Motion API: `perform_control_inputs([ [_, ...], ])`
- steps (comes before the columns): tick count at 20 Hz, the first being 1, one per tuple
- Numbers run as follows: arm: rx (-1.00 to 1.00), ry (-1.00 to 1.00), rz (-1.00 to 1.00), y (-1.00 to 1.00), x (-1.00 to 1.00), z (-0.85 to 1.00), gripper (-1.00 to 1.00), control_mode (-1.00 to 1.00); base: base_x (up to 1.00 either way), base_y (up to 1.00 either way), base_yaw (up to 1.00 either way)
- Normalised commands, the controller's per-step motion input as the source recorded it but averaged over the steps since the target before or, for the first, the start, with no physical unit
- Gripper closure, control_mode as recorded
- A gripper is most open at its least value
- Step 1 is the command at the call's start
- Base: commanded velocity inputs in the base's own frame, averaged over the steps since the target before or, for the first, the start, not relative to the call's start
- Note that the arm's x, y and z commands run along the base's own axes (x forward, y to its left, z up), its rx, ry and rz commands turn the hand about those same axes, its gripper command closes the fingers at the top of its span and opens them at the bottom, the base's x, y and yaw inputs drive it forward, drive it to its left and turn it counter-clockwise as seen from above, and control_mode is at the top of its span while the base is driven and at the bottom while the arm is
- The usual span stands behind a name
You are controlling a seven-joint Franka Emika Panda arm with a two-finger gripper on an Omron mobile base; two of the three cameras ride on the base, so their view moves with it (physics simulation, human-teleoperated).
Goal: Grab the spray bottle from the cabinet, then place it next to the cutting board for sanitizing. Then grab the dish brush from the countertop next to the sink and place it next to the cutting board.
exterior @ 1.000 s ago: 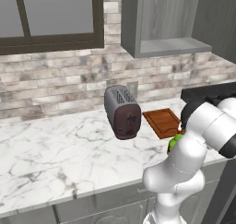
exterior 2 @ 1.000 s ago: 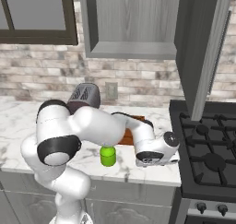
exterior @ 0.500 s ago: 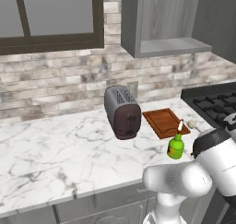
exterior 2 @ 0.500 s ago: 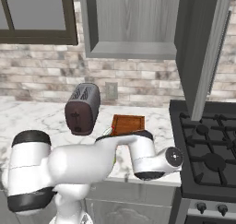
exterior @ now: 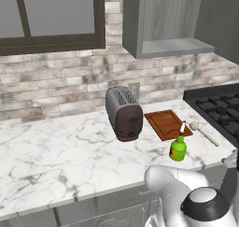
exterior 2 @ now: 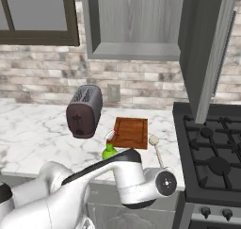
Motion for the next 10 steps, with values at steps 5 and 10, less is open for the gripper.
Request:
perform_control_inputs([
  [5, 0.00, -0.12, 0.00, 0.86, -0.56, 0.51, -1.00, -1.00, 0.00, 0.00, 0.00],
  [10, -0.05, -0.23, -0.01, 0.48, -0.58, 0.84, -1.00, -1.00, 0.00, 0.00, 0.00],
])
